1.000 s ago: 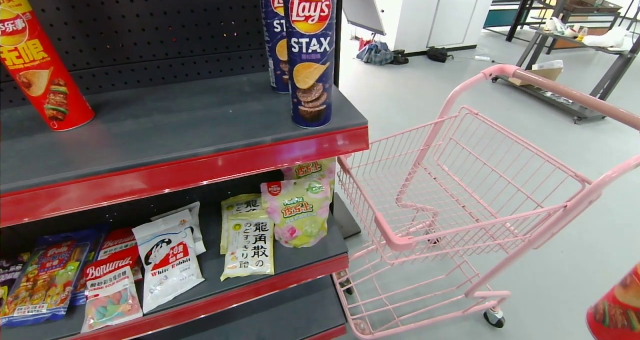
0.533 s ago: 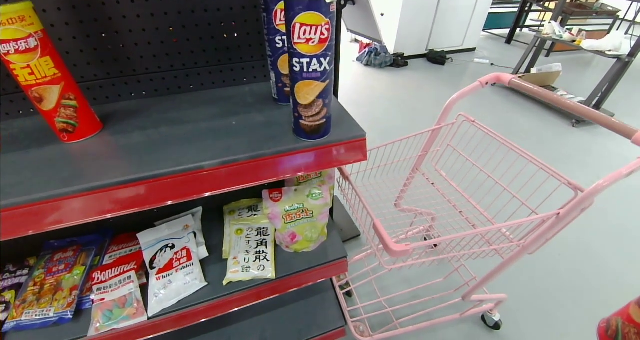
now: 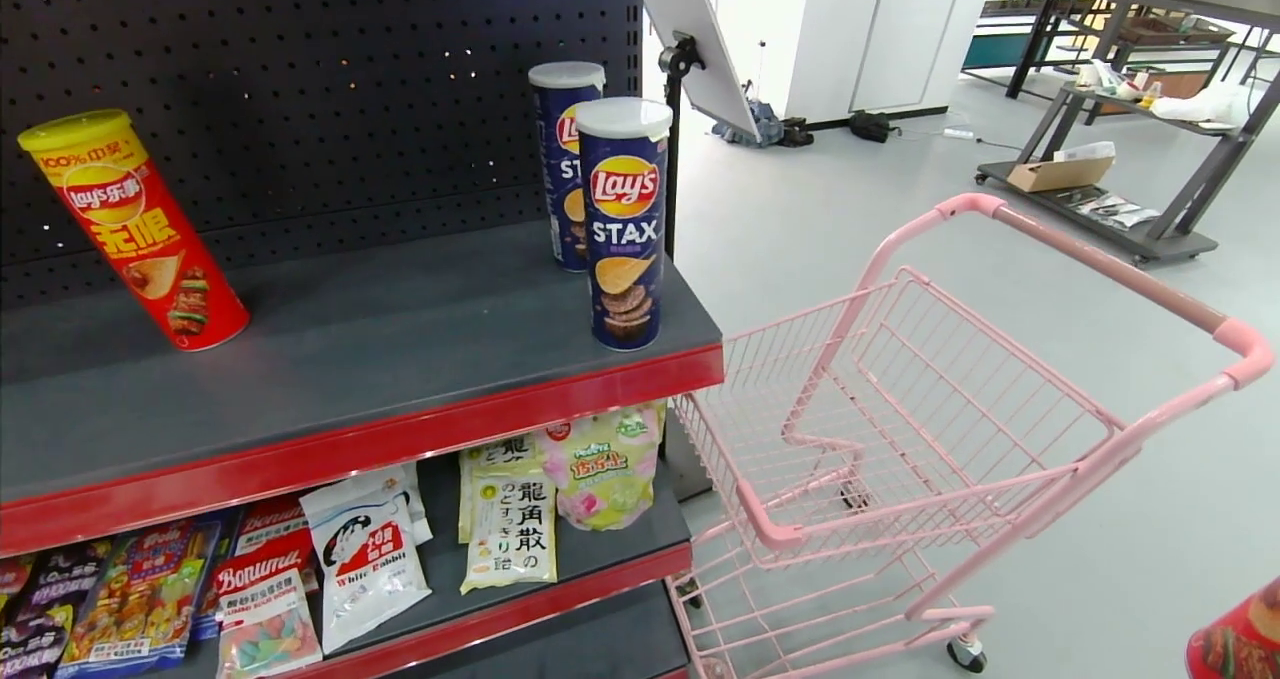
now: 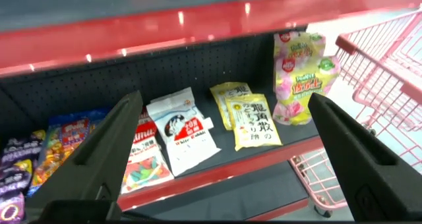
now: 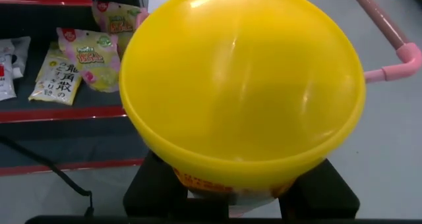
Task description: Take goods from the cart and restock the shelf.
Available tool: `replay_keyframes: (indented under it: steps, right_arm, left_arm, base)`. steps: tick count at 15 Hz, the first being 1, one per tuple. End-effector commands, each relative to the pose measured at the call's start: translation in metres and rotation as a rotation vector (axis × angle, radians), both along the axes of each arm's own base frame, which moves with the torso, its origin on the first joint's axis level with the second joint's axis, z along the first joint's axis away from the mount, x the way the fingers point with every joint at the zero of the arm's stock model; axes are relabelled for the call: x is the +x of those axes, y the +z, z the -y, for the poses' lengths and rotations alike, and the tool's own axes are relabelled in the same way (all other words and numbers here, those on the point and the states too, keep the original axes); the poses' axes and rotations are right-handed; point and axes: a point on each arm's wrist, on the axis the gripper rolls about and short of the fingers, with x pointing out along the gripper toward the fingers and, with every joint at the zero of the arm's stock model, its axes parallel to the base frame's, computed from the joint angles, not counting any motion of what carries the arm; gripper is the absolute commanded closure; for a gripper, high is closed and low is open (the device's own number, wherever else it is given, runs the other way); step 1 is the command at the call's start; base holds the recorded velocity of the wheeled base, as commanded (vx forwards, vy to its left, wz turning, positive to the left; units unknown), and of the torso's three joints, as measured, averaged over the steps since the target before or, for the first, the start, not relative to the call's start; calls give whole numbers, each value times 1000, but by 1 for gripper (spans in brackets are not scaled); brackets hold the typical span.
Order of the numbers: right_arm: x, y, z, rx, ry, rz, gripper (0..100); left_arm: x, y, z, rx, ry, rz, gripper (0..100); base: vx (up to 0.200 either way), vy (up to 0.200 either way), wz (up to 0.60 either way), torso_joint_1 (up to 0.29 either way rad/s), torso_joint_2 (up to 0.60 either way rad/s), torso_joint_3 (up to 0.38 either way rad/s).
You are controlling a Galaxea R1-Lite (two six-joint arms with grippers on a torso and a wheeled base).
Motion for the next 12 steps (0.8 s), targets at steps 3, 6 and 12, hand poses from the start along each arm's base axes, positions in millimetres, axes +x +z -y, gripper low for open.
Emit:
replay_keyframes:
  steps: [3,6,12]
  right_arm:
    - [4,1,-1,-3,1,-15,100]
    - [5,1,-1,-5,2,-19,100]
    - [5,0,-1,-23,6,-20,100]
  left_arm:
    - [0,0,0,0,1,0,0]
    - [0,0,0,0,1,0,0]
    - [0,0,0,-1,-1,-2,0]
  base:
    - [0,0,0,216,-554,-341]
    - [0,0,0,173,-417,-255]
    - [0,0,0,154,-378,-220]
